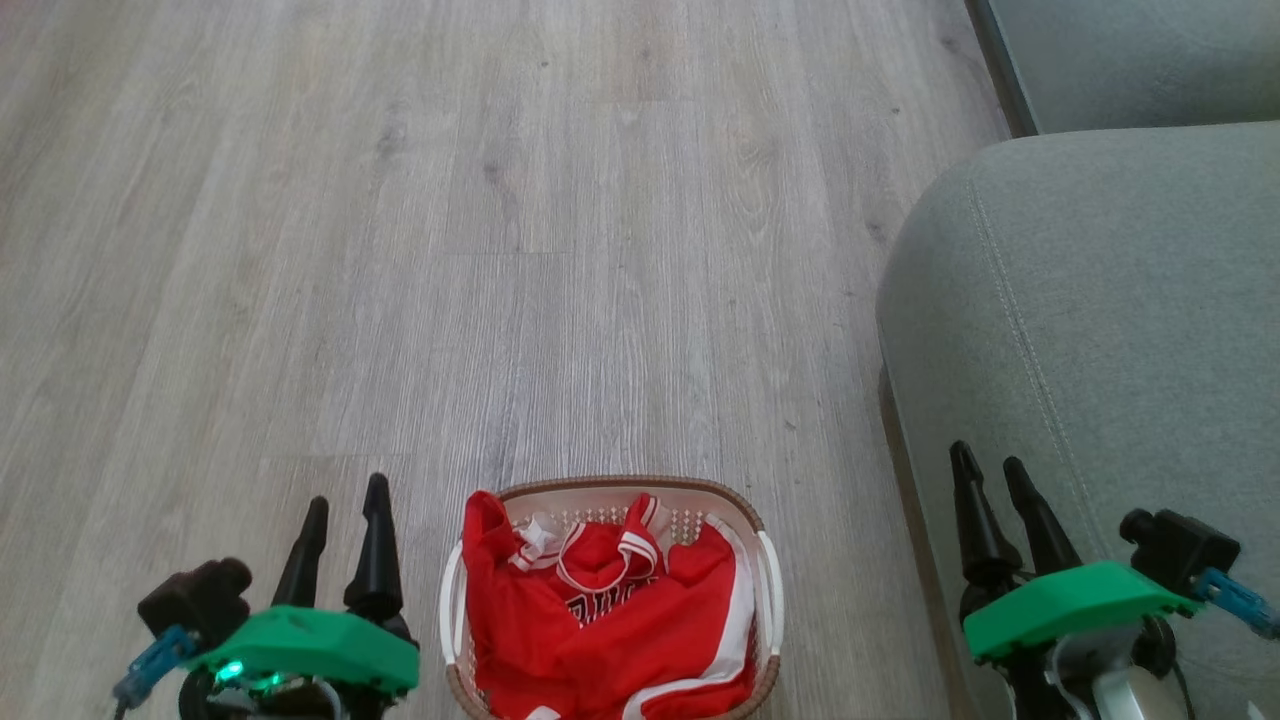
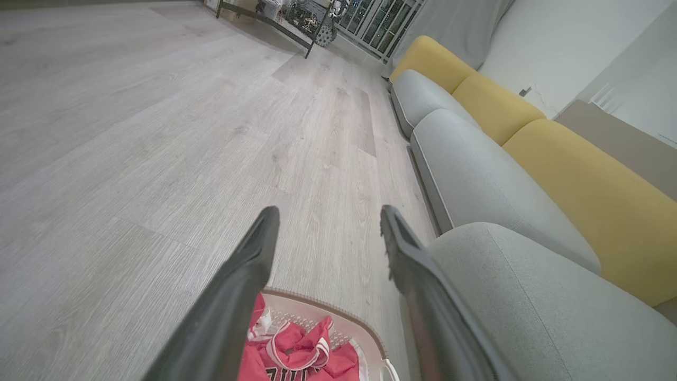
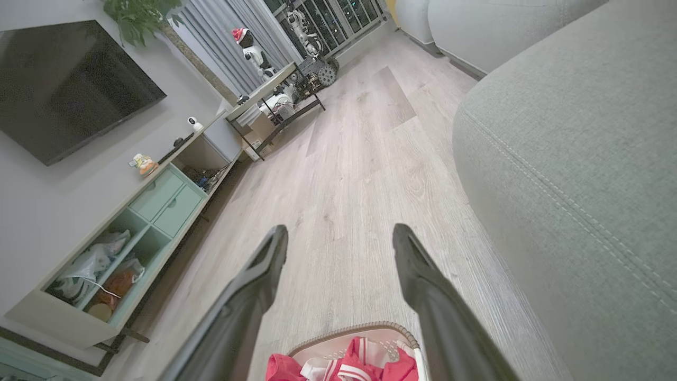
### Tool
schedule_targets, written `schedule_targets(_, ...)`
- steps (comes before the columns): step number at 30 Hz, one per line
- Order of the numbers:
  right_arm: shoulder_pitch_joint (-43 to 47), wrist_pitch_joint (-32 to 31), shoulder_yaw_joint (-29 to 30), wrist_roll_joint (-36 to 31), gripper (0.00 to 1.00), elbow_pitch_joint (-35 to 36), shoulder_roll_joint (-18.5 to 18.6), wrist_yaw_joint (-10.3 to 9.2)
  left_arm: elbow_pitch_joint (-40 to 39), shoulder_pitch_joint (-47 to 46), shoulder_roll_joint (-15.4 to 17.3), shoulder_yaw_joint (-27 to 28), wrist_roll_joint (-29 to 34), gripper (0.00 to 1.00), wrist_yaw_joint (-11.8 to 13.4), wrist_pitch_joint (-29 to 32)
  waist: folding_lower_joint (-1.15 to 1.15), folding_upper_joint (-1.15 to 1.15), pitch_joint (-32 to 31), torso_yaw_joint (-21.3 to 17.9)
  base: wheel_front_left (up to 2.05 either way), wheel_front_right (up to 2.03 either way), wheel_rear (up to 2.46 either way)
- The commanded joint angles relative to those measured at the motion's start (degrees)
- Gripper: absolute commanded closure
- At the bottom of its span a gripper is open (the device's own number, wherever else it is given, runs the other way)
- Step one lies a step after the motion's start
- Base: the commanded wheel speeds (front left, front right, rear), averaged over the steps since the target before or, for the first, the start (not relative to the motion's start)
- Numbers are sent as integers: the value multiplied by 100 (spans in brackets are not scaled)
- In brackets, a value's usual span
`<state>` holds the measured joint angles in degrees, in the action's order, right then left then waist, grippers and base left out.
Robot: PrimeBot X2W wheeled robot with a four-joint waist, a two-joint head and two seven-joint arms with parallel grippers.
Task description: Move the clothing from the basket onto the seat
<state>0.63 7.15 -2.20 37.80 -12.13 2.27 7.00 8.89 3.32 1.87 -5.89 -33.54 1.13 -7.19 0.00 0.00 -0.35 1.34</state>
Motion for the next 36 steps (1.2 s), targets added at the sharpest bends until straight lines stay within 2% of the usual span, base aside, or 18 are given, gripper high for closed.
schedule_targets(1,-198,87,-126,-214,0,254,50,32,-268,-143,72,71,217,0,47,-91,0,0,0,2,0,0,0)
schedule_targets(27,-216,528,-312,-2032,0,472,57,42,-362,-30,90,-148,1872,0,348,-527,0,0,15,32,0,0,0)
schedule_targets(36,-204,664,-382,-2587,0,528,59,46,-271,12,95,-208,2356,0,381,-661,0,0,-3,48,0,0,0)
